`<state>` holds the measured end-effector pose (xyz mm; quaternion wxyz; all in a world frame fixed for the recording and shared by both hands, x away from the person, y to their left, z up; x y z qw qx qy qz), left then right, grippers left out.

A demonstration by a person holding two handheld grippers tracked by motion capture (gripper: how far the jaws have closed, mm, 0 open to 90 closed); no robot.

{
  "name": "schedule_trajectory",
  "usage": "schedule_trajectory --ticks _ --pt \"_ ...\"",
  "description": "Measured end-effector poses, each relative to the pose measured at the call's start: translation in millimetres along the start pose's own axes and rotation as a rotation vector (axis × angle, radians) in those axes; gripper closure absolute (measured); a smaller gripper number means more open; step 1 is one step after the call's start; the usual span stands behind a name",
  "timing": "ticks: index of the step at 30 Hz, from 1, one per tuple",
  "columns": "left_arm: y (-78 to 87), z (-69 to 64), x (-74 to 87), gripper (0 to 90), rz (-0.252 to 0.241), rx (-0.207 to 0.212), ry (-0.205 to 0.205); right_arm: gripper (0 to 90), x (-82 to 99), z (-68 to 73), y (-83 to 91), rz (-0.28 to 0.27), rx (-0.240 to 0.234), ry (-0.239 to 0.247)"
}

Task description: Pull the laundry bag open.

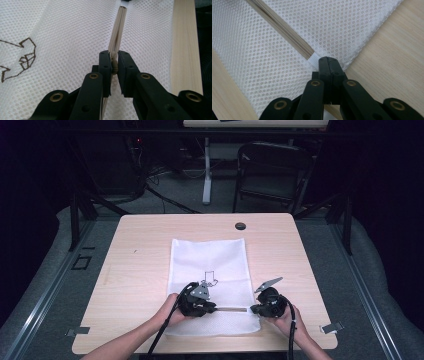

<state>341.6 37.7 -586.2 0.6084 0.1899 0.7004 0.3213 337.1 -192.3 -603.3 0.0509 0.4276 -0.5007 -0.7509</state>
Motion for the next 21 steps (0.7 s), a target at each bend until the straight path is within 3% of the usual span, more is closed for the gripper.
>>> schedule_trajectory --ticks 19,21 --pt "4.3 2.1 8.3 82.4 0.011 -0.002 0.007 90.0 0.1 0.0 0.2 0.003 0.001 -0.004" --pt "4.9 4.3 10.4 82.4 0.014 -0.002 0.022 90.0 0.2 0.0 0.1 0.002 0.0 -0.006"
Point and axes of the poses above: each handheld gripper's, and its own axes: y roughly backward along the jaws, x roughly out of its underside, z roughly to its left, the point moved 5 cm from there along -y, roughly forward along the jaws, and after that the axes turned 7 degrees about -z, right-handed, at the moved point
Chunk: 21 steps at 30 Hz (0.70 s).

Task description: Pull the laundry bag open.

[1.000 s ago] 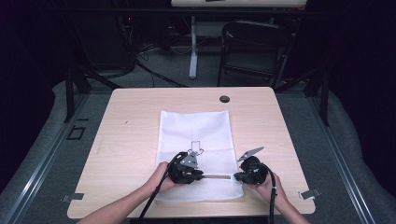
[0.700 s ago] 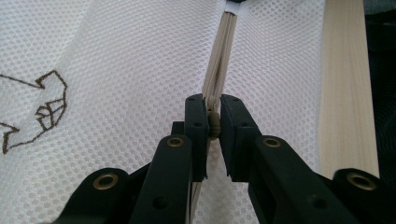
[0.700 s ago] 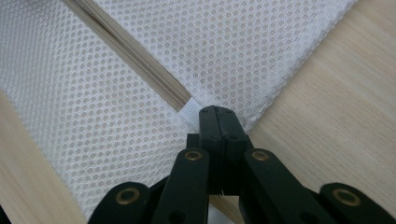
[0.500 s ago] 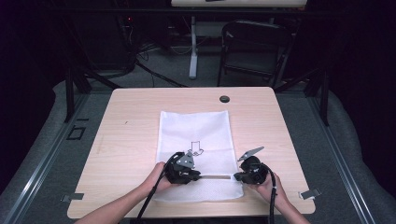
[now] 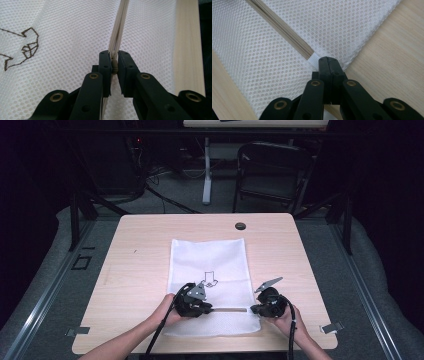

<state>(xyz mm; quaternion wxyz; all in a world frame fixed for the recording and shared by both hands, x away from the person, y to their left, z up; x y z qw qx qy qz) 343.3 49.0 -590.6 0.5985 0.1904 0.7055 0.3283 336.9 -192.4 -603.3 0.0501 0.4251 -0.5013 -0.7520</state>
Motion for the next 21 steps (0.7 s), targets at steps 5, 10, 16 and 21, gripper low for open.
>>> schedule_trajectory --ticks 5,10,16,21 --pt "5.9 5.1 9.2 82.4 0.025 -0.023 0.01 90.0 -0.1 0.4 -0.1 -0.002 -0.003 -0.007" --pt "17.1 13.5 20.6 82.3 0.027 -0.04 0.051 90.0 0.0 -0.4 0.2 0.006 0.001 -0.004" --pt "18.6 12.5 23.3 82.3 0.038 -0.042 0.053 90.0 -0.5 0.4 -0.1 0.005 0.0 -0.005" --pt "20.8 12.6 24.7 82.3 0.043 -0.042 0.059 90.0 -0.6 0.6 -0.1 0.005 0.0 -0.003"
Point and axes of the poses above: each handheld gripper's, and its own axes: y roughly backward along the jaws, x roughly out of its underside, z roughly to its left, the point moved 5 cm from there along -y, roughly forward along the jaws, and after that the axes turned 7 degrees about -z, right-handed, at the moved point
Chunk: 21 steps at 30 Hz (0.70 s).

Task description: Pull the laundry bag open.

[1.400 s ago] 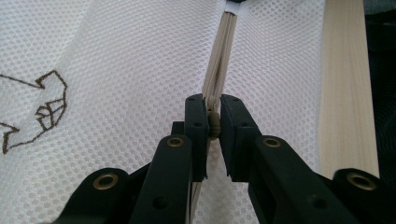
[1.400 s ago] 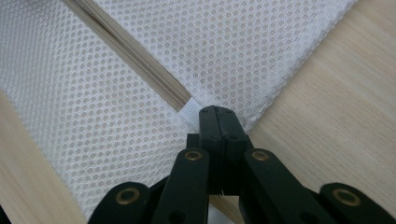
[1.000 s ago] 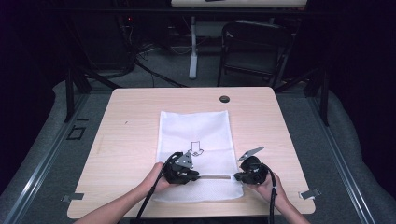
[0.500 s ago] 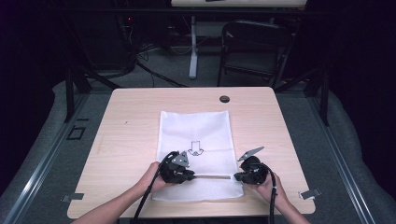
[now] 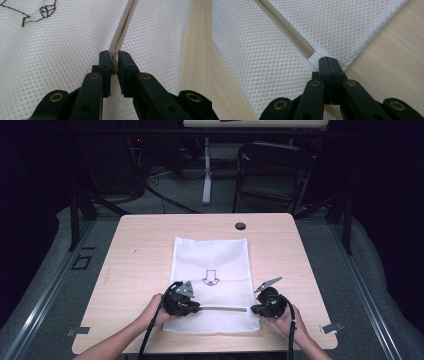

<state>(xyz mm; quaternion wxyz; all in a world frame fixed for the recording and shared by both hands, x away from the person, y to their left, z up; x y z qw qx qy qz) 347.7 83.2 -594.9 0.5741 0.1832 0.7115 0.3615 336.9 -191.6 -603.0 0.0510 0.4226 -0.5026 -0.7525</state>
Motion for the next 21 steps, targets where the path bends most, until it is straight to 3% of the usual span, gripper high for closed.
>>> schedule_trajectory --ticks 21 --pt "6.0 -0.9 5.1 82.3 0.008 0.013 0.006 90.0 -0.8 0.4 -0.1 0.01 0.006 -0.005"
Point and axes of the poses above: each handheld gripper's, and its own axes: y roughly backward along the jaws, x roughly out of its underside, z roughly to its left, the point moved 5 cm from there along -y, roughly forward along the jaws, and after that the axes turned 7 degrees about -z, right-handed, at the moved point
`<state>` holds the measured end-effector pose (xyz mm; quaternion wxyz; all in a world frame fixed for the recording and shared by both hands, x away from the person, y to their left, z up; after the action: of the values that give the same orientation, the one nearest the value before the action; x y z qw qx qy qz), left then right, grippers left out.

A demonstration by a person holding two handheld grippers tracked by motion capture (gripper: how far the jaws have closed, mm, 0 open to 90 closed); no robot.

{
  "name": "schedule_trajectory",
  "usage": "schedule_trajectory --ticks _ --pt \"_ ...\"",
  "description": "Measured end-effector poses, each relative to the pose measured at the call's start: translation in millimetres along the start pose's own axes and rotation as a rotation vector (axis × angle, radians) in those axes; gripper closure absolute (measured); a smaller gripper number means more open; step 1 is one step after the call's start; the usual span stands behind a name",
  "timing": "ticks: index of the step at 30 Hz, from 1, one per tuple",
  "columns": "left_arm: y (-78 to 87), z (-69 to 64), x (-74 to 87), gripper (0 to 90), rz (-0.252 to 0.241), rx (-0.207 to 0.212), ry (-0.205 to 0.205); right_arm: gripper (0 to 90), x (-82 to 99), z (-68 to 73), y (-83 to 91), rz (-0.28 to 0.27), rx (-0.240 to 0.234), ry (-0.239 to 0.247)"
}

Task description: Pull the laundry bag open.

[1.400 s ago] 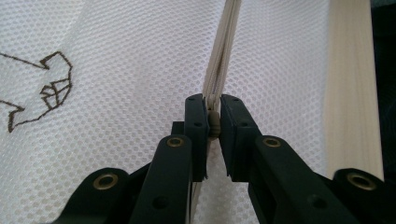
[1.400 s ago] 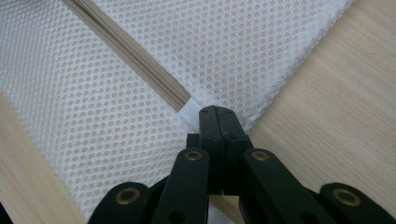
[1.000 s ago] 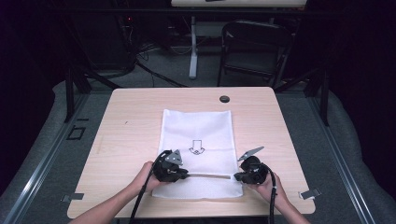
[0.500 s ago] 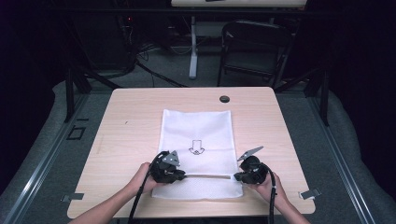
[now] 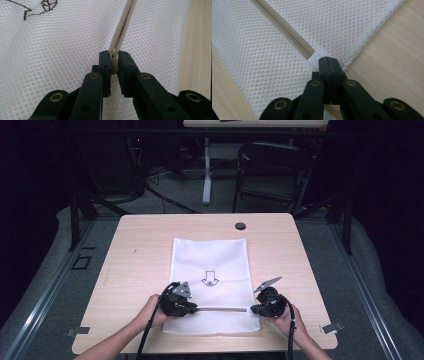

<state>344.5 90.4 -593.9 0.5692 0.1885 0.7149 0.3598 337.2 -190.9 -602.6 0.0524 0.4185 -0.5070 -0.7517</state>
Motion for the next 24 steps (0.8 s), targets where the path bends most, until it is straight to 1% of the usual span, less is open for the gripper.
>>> schedule_trajectory --ticks 2,5,7,9,10,11,12,13,14,15,16,17,19,20,22,24 --pt "1.3 0.8 0.3 82.3 -0.004 0.006 0.001 90.0 0.0 0.5 -0.4 -0.006 -0.002 -0.015" --pt "1.8 3.7 4.0 82.3 0.014 0.001 0.0 90.0 0.0 0.2 -0.1 -0.003 -0.003 -0.012" --pt "5.1 8.4 9.1 82.3 0.022 -0.017 0.018 90.0 -0.1 0.3 -0.1 -0.003 0.0 -0.014" --pt "10.6 11.8 12.9 82.3 0.008 -0.024 0.036 90.0 -0.2 0.3 -0.4 -0.004 -0.007 -0.016" --pt "12.9 11.5 14.1 82.3 0.008 -0.023 0.04 90.0 -0.2 -0.2 -0.1 0.002 -0.008 -0.011" --pt "14.3 10.7 14.6 82.3 -0.005 -0.02 0.045 90.0 -0.3 -0.1 -0.2 0.001 -0.007 -0.011" --pt "14.3 9.6 14.7 82.3 -0.003 -0.023 0.047 90.0 -0.4 -0.2 -0.1 0.005 -0.008 -0.009" --pt "14.4 9.2 14.4 82.3 0.012 -0.025 0.032 90.0 -0.3 -0.7 -0.2 0.004 -0.007 -0.004" --pt "14.2 9.2 14.2 82.3 0.014 -0.026 0.03 90.0 -0.3 -0.7 -0.1 0.006 -0.007 -0.001" --pt "14.0 10.1 14.6 82.2 0.011 -0.022 0.036 90.0 -0.2 -1.1 0.3 0.012 -0.002 0.003" --pt "14.5 11.4 15.5 82.2 0.02 -0.029 0.035 90.0 -0.3 -0.5 -0.1 0.005 -0.005 -0.002" --pt "15.5 12.6 16.7 82.3 0.019 -0.027 0.042 90.0 -0.2 -0.4 -0.2 0.002 -0.005 -0.005" --pt "18.0 15.0 19.4 82.2 0.026 -0.042 0.047 90.0 -0.4 -0.7 0.0 0.007 -0.005 -0.002" --pt "20.0 16.0 21.3 82.2 0.024 -0.043 0.053 90.0 -0.4 -0.7 0.0 0.007 -0.005 -0.002" --pt "24.3 18.1 25.0 82.3 0.019 -0.06 0.067 90.0 -0.4 -0.8 -0.2 0.004 -0.005 -0.004" --pt "28.0 18.2 26.4 82.2 0.007 -0.062 0.083 90.0 -0.5 -0.9 -0.3 0.004 -0.006 -0.006"
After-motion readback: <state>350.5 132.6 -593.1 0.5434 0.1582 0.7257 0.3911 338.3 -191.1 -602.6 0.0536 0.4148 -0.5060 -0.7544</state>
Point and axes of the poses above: each handheld gripper's, and its own axes: y roughly backward along the jaws, x roughly out of its underside, z roughly to its left, the point moved 5 cm from there along -y, roughly forward along the jaws, and after that the axes turned 7 degrees about -z, right-handed, at the moved point
